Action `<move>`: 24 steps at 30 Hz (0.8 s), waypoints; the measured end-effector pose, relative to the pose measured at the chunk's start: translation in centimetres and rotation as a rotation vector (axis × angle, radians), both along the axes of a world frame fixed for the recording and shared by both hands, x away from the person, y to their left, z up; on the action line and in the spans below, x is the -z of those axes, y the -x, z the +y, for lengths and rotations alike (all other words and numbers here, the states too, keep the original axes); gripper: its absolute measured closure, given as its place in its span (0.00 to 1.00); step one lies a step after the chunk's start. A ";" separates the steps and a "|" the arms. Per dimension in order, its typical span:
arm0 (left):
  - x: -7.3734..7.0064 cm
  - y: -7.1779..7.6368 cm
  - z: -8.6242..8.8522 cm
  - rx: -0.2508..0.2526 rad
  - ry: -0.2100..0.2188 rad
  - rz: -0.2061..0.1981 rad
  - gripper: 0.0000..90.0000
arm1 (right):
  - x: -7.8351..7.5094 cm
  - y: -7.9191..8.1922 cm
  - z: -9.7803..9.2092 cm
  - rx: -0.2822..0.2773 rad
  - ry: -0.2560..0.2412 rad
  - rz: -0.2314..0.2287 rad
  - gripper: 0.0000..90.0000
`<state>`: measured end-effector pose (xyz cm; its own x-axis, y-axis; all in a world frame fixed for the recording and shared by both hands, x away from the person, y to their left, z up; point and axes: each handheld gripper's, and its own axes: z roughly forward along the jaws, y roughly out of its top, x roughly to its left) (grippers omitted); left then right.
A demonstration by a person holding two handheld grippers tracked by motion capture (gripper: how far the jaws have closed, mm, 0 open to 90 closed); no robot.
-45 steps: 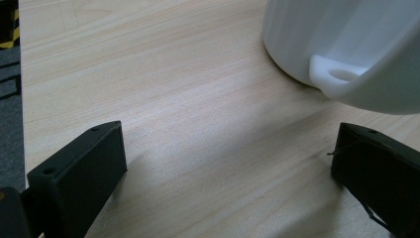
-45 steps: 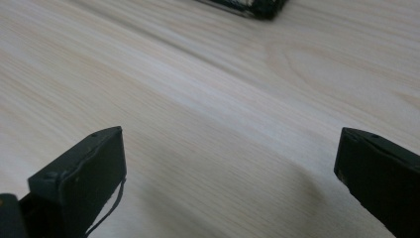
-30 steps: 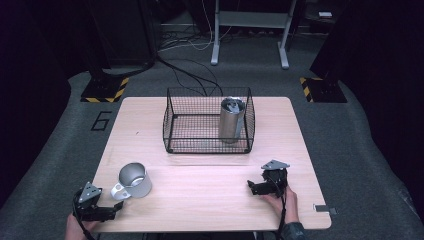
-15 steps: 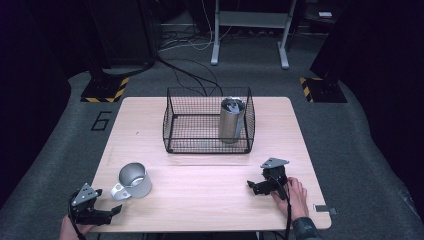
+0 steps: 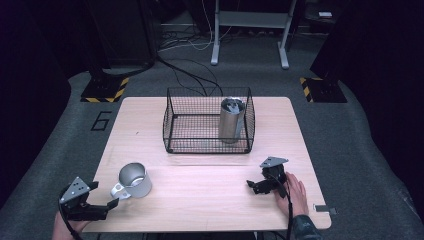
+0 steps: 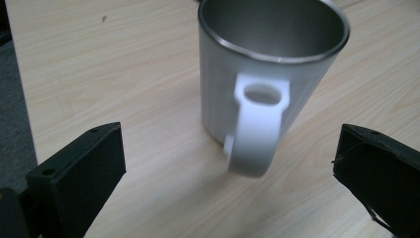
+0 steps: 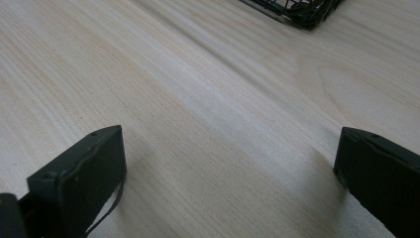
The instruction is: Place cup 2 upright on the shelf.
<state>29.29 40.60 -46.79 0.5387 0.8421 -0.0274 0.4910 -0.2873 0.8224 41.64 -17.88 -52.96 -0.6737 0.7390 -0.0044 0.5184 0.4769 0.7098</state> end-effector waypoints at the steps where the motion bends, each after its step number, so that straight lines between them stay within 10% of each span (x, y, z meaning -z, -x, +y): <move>1: -0.2 -0.2 -0.2 0.001 0.002 0.005 0.00 | 0.0 0.0 0.0 0.000 -0.001 -0.001 0.00; 24: -2.5 -4.1 -5.3 0.077 -0.087 0.008 0.00 | 0.0 0.0 0.0 -0.002 -0.001 0.001 0.00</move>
